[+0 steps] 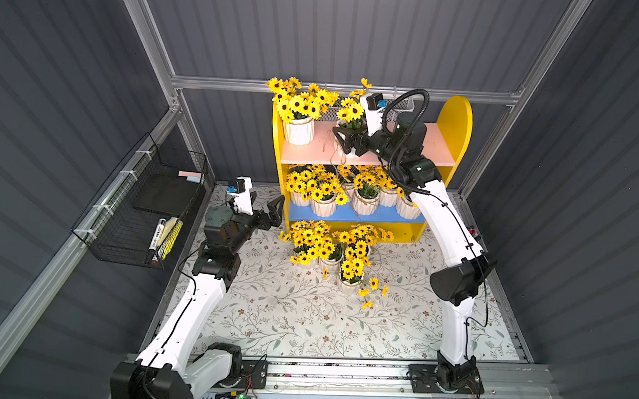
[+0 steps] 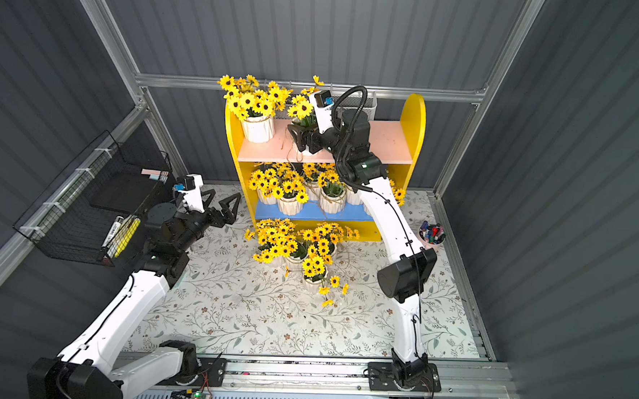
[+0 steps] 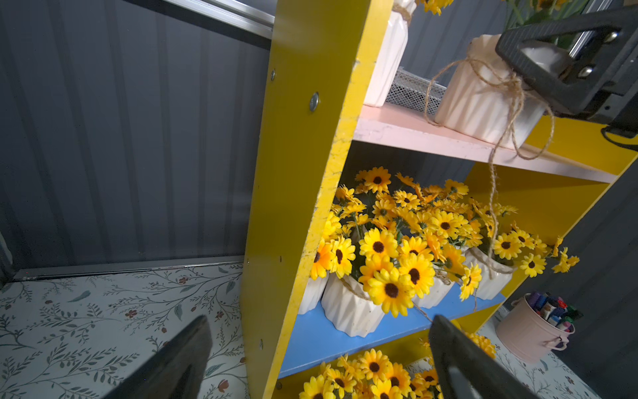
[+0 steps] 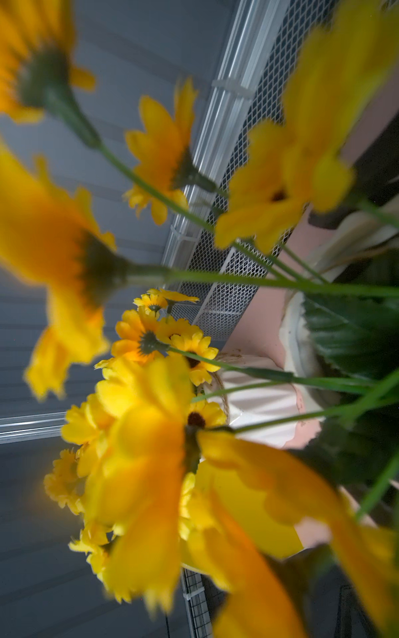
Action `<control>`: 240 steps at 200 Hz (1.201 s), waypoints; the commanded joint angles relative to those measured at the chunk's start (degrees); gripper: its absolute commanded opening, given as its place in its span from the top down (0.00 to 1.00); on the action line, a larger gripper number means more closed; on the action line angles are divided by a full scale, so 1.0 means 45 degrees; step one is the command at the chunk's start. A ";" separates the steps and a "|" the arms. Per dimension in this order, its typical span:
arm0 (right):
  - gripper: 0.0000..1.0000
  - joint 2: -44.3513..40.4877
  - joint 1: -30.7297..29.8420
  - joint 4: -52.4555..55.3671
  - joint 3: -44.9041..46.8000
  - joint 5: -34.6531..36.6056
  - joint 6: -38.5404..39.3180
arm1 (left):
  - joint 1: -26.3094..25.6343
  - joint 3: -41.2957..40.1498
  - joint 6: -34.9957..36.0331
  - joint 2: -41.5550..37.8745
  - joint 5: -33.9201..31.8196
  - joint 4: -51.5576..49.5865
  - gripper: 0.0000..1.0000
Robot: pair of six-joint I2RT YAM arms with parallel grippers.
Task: Take the sunflower pots off the shelves
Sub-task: Pick up the sunflower pot from the shelf.
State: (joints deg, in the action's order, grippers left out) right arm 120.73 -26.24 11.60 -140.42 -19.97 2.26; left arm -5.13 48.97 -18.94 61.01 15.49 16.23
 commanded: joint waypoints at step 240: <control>1.00 -0.4628 0.0001 -0.2533 0.3972 0.1963 0.0740 | 0.0026 0.0554 -0.0600 0.0461 0.1802 0.0964 0.00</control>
State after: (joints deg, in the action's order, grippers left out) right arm 105.95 -26.28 7.62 -126.82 -11.42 4.58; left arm -5.13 49.41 -20.71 62.96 21.19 19.62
